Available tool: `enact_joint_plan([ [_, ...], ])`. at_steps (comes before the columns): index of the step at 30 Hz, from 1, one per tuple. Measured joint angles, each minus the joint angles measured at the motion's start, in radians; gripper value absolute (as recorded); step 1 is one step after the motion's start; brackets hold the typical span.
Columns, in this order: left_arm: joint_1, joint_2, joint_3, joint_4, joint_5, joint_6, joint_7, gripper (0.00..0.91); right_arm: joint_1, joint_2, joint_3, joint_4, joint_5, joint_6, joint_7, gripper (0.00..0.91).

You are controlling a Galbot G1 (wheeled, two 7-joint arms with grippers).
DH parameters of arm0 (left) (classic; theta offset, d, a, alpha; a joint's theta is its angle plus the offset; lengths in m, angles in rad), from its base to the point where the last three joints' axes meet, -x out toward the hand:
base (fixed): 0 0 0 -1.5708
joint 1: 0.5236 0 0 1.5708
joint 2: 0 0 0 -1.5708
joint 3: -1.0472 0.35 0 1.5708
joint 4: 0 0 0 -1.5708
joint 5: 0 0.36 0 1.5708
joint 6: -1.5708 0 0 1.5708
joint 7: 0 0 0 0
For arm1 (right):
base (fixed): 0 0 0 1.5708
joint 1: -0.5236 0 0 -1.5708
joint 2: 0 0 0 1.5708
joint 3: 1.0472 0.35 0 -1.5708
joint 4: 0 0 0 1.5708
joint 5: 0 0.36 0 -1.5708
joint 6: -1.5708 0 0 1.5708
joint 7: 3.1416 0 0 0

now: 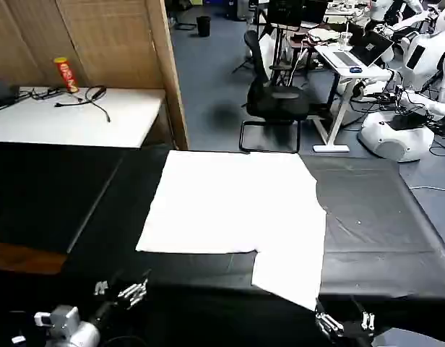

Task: Fold and organize the clothes.

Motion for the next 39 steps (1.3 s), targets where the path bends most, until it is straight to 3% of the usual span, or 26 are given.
enact_joint_plan([
  [12, -0.151, 0.011, 0.026, 0.095, -0.015, 0.030, 0.004, 0.878, 0.220, 0.020, -0.054, -0.111, -0.033, -0.109, 0.027, 0.878],
  [21, -0.243, 0.004, 0.060, 0.177, -0.011, 0.040, -0.011, 0.800, 0.304, 0.041, -0.102, -0.181, -0.028, -0.115, 0.045, 0.878],
  [23, -0.256, 0.002, 0.066, 0.193, -0.010, 0.040, -0.011, 0.761, 0.310, 0.043, -0.106, -0.191, -0.024, -0.114, 0.051, 0.751],
  [26, -0.274, -0.002, 0.072, 0.212, -0.011, 0.042, -0.014, 0.634, 0.311, 0.046, -0.110, -0.195, -0.014, -0.115, 0.055, 0.673],
  [27, -0.278, -0.003, 0.073, 0.217, -0.011, 0.043, -0.015, 0.566, 0.311, 0.047, -0.111, -0.195, -0.008, -0.115, 0.055, 0.556],
  [28, -0.281, -0.003, 0.074, 0.221, -0.011, 0.044, -0.016, 0.536, 0.311, 0.047, -0.112, -0.195, -0.002, -0.117, 0.057, 0.517],
  [29, -0.283, -0.003, 0.075, 0.225, -0.011, 0.044, -0.016, 0.429, 0.311, 0.048, -0.112, -0.195, 0.001, -0.118, 0.057, 0.410],
  [30, -0.284, -0.003, 0.076, 0.228, -0.011, 0.045, -0.016, 0.166, 0.310, 0.049, -0.113, -0.193, 0.002, -0.119, 0.057, 0.244],
  [33, -0.283, -0.001, 0.076, 0.232, -0.010, 0.045, -0.015, 0.117, 0.307, 0.050, -0.114, -0.190, 0.006, -0.124, 0.057, 0.088],
  [37, -0.284, -0.001, 0.078, 0.233, -0.012, 0.050, -0.015, 0.000, 0.301, 0.053, -0.115, -0.186, 0.007, -0.131, 0.064, 0.049],
  [39, -0.283, -0.003, 0.080, 0.232, -0.015, 0.051, -0.015, 0.000, 0.297, 0.054, -0.115, -0.183, 0.007, -0.132, 0.066, 0.029],
])
